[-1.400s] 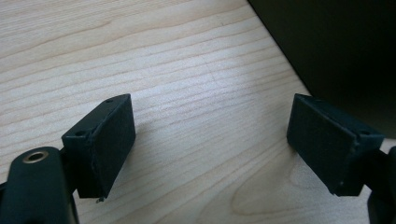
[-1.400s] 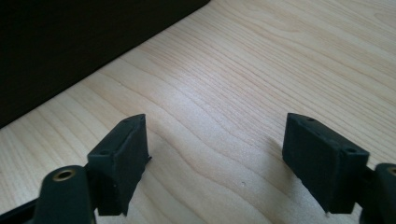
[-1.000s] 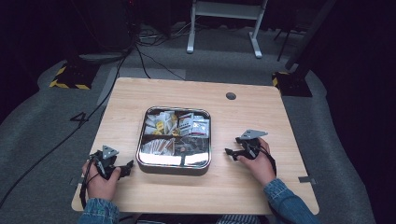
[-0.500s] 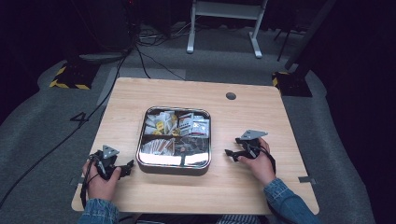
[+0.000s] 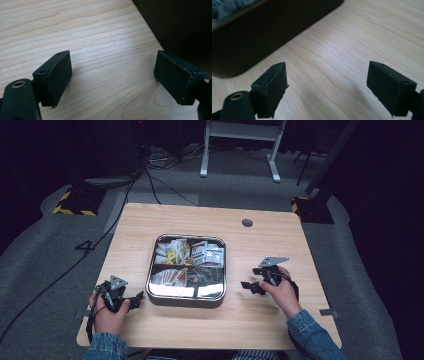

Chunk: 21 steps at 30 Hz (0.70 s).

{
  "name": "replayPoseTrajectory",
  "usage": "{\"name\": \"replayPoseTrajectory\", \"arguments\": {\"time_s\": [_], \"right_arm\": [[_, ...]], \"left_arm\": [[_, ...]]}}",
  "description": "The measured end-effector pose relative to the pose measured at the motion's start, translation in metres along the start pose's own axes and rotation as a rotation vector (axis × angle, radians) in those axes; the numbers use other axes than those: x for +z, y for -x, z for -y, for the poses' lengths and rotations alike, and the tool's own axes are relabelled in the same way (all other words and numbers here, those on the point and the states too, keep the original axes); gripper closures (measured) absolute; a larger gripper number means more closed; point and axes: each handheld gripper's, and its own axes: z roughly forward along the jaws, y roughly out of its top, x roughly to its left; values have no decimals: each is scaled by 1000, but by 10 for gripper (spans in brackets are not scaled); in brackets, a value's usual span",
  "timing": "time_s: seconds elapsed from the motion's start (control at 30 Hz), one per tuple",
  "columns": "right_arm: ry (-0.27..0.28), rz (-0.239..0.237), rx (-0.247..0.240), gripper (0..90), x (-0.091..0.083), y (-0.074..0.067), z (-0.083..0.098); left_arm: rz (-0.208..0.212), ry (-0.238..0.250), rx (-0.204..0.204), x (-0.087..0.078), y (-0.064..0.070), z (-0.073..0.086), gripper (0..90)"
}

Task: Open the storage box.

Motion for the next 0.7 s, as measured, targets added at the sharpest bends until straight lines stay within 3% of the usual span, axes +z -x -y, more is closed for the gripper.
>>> {"name": "replayPoseTrajectory", "arguments": {"time_s": [0.13,0.27,0.7], "right_arm": [[-6,-5,-36,170,-11,-3,-7],[26,-18,-49,168,-21,-8,-16],[94,-70,-89,164,-36,-26,-41]], "left_arm": [[0,2,2,0,0,0,156],[3,0,-1,1,1,-1,156],[2,2,3,1,1,-1,156]]}}
